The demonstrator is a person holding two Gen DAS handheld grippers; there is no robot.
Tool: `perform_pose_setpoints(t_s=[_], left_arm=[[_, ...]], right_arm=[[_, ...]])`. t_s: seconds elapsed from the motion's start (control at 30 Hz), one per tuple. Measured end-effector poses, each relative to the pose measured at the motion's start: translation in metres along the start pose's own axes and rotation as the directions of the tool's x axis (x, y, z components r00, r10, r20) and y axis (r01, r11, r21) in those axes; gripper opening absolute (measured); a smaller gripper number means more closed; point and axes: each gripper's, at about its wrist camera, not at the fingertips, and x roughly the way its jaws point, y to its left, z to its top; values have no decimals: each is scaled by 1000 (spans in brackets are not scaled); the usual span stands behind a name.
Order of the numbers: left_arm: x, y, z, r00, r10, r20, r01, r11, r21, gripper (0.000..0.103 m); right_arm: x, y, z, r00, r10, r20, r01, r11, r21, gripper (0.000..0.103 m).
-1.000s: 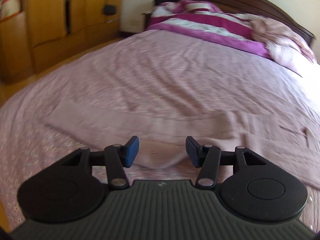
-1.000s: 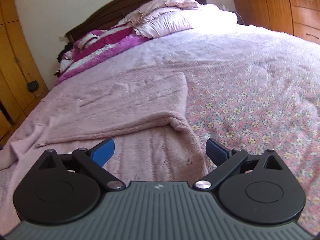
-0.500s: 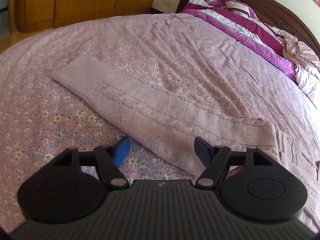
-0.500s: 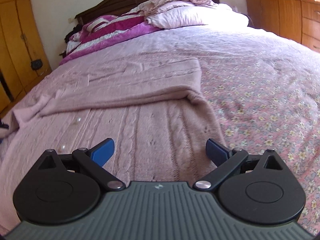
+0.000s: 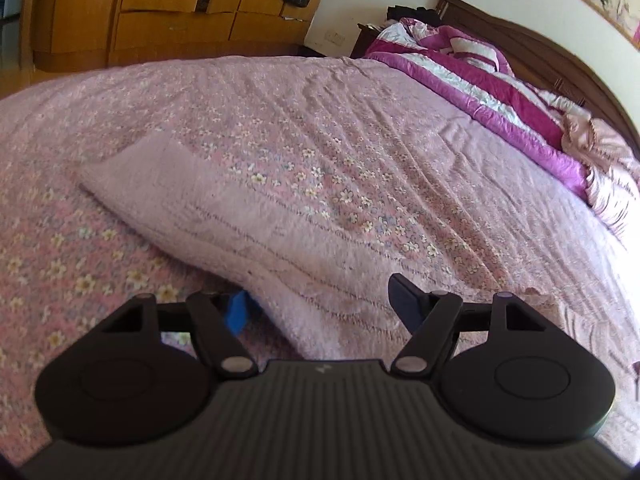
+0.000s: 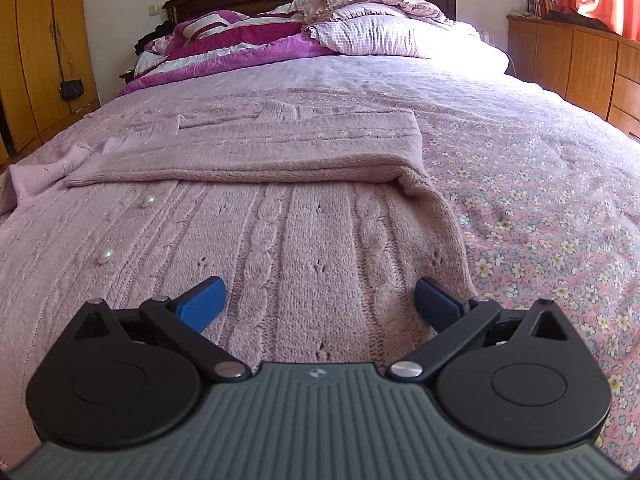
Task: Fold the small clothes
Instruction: 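Grasp the cardigan side edge with the left gripper and lift, then fold the side panel over the cardigan body with the left gripper and release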
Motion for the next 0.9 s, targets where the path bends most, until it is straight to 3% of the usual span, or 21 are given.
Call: perform_pose_setpoints(t_s=[0.03, 0.07, 0.1, 0.13, 0.2, 0.37, 0.53, 0.73, 0.9], left_arm=[[0, -3, 1, 1000, 9, 4, -10, 1000, 14, 57], [2, -5, 2, 1000, 13, 1, -13, 999, 33, 29], [4, -5, 4, 1000, 6, -12, -6, 999, 49, 12], [5, -3, 4, 1000, -5, -26, 6, 999, 45, 9], [-1, 2, 6, 1000, -11, -6, 11, 1000, 14, 9], [-38, 1, 11, 987, 44, 152, -52, 997, 51, 9], [-70, -7, 25, 972, 21, 236, -41, 996, 84, 9], [-103, -34, 33, 958, -101, 267, 76, 992, 105, 9], [-133, -78, 28, 924, -248, 290, 200, 962, 185, 9]], right_arm=[[0, 0, 0, 1000, 0, 1, 0, 1000, 1, 103], [0, 0, 0, 1000, -1, 1, 1, 1000, 1, 103], [0, -1, 0, 1000, -2, 2, 2, 1000, 2, 103], [-1, -1, 0, 1000, -3, 2, 3, 1000, 2, 103], [-1, -1, -1, 1000, -2, 0, 2, 1000, 1, 103], [-3, -4, 1, 1000, 10, 0, -10, 1000, 15, 103], [-6, -9, 1, 1000, 27, 4, -27, 999, 48, 103], [-11, -15, 2, 999, 50, 13, -51, 995, 89, 103], [-13, -17, 1, 998, 62, 21, -64, 993, 100, 103]])
